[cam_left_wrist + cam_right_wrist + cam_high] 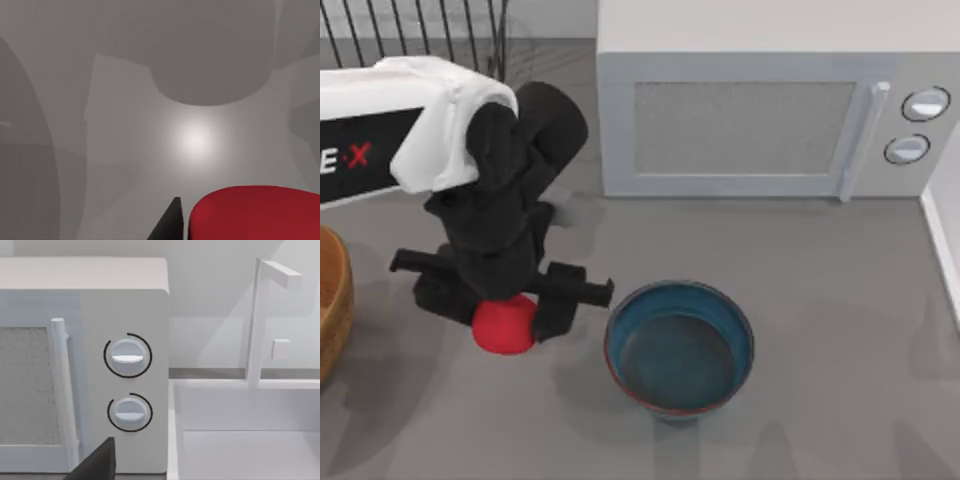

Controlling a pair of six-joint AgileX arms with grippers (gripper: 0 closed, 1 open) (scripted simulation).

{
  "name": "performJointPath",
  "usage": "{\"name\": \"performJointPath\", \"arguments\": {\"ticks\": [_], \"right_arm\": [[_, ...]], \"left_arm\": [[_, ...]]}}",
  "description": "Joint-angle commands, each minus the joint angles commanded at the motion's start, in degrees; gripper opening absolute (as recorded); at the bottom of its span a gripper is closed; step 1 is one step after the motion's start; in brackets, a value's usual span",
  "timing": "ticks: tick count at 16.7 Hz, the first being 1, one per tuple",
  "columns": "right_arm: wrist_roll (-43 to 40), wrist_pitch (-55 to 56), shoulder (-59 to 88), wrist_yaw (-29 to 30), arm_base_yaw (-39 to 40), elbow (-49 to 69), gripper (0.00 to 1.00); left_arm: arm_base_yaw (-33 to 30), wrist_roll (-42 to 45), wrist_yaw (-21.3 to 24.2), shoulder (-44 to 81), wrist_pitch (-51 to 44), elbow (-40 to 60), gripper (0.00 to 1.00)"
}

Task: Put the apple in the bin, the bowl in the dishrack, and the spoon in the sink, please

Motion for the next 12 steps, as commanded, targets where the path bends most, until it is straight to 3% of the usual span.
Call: {"name": "performJointPath", "arguments": {"ticks": [4,12], "right_arm": [[0.0,0.0,0.0,0.0,0.0,0.0,1.00],[0.0,0.0,0.0,0.0,0.0,0.0,1.00]], "left_arm": [[0.0,0.1,0.0,-3.2,-6.2,4.3,0.00],[2.6,3.7,0.3,-3.0,-6.7,5.0,0.00]]}}
